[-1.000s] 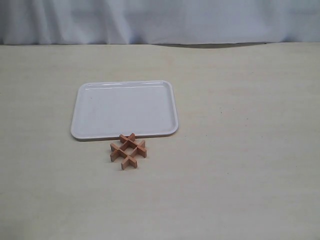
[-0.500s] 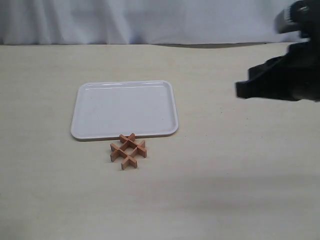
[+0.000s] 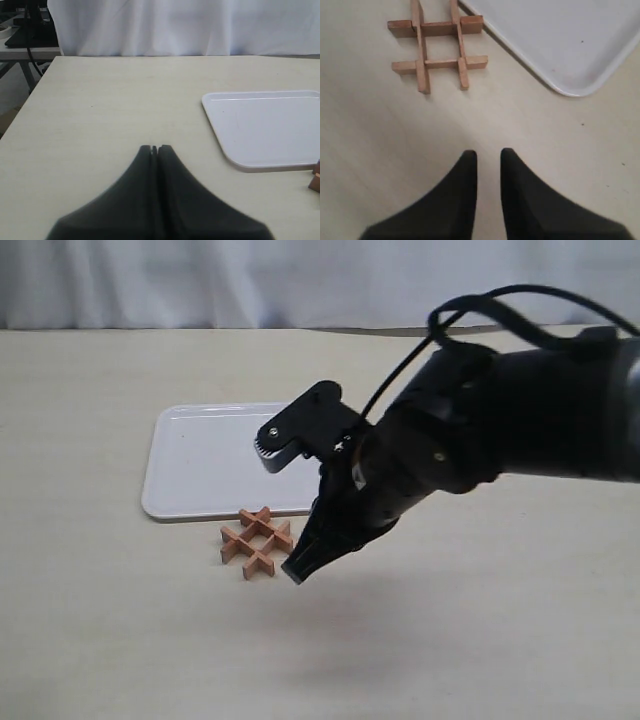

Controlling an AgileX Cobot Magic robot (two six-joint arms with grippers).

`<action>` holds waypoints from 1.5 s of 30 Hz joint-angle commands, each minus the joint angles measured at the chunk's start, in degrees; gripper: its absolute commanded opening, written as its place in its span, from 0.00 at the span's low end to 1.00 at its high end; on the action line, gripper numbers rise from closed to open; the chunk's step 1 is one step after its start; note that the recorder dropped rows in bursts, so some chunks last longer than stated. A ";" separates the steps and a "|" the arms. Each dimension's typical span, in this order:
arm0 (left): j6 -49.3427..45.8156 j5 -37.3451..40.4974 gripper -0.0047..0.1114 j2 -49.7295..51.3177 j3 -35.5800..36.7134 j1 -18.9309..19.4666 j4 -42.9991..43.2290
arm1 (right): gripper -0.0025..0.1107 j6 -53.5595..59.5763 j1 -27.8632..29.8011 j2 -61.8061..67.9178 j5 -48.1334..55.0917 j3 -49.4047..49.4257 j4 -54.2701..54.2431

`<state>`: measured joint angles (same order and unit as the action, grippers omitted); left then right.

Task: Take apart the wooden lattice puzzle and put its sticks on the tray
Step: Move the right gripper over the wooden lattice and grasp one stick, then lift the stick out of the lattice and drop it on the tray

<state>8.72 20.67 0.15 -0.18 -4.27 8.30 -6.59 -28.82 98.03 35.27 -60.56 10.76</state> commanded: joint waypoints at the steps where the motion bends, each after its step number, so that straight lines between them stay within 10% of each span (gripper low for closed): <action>1: -0.10 -0.34 0.04 -0.15 0.18 -0.43 0.03 | 0.36 0.60 -0.71 4.13 0.51 -3.08 0.46; 28: -0.10 -0.34 0.04 -0.15 0.18 -0.43 0.03 | 0.39 5.19 -0.49 17.99 -9.31 -8.08 0.87; 33: -0.10 -0.34 0.04 -0.15 0.18 -0.43 0.03 | 0.06 7.66 -0.49 18.02 -10.38 -8.08 0.87; 45: -0.10 -0.34 0.04 -0.15 0.18 -0.43 0.03 | 0.06 7.85 -0.61 10.06 -4.92 -8.90 0.87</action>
<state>8.72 20.67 0.15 -0.18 -4.27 8.30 0.83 -29.46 110.97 28.23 -68.65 11.09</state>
